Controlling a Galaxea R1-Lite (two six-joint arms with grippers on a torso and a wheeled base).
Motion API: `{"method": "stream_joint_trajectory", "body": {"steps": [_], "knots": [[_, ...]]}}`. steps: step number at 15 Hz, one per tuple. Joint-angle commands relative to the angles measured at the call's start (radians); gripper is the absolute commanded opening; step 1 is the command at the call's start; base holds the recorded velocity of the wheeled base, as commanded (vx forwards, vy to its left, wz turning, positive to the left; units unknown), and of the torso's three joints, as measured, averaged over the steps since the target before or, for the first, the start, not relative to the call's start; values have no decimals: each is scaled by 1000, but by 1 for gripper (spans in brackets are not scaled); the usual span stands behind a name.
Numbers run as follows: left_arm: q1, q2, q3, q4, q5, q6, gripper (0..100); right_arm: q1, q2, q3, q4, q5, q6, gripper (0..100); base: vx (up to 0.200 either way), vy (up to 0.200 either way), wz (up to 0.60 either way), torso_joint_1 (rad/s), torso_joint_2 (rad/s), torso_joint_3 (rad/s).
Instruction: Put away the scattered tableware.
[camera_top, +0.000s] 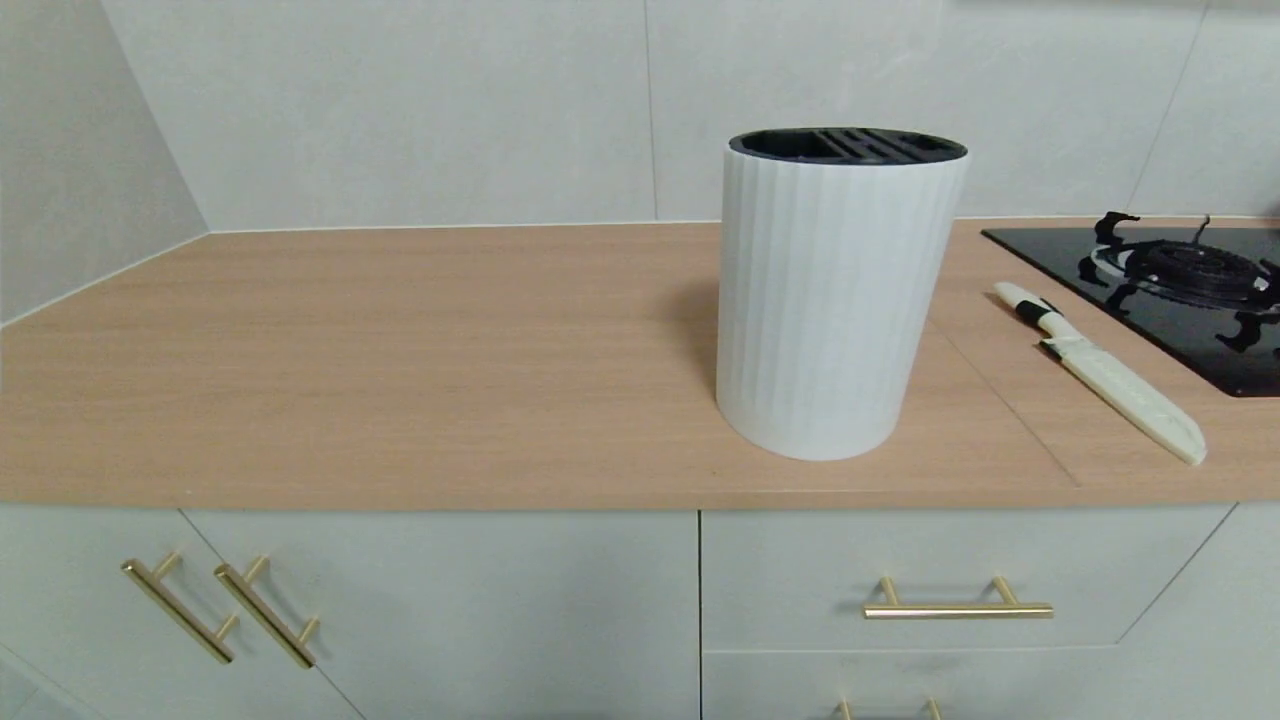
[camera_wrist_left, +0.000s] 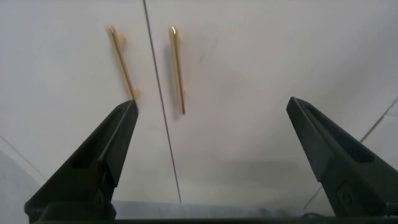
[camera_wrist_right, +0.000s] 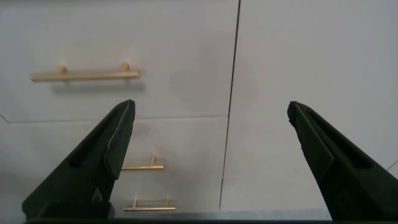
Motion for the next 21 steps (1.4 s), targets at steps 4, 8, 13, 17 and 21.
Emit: {"method": "stream_joint_trajectory", "body": {"steps": [4,8,13,17,21], "knots": [[0,0,0,0,0,-1,100,0,1,0,0,-1,0,100,0,0,0,177,-472,-290],[0,0,0,0,2,-1,100,0,1,0,0,0,0,100,0,0,0,196,-482,-292],[0,0,0,0,0,-1,100,0,1,0,0,0,0,100,0,0,0,221,-501,-288],[0,0,0,0,0,-1,100,0,1,0,0,0,0,100,0,0,0,248,-532,-295],[0,0,0,0,0,-1,100,0,1,0,0,0,0,100,0,0,0,259,-563,-303]]}}
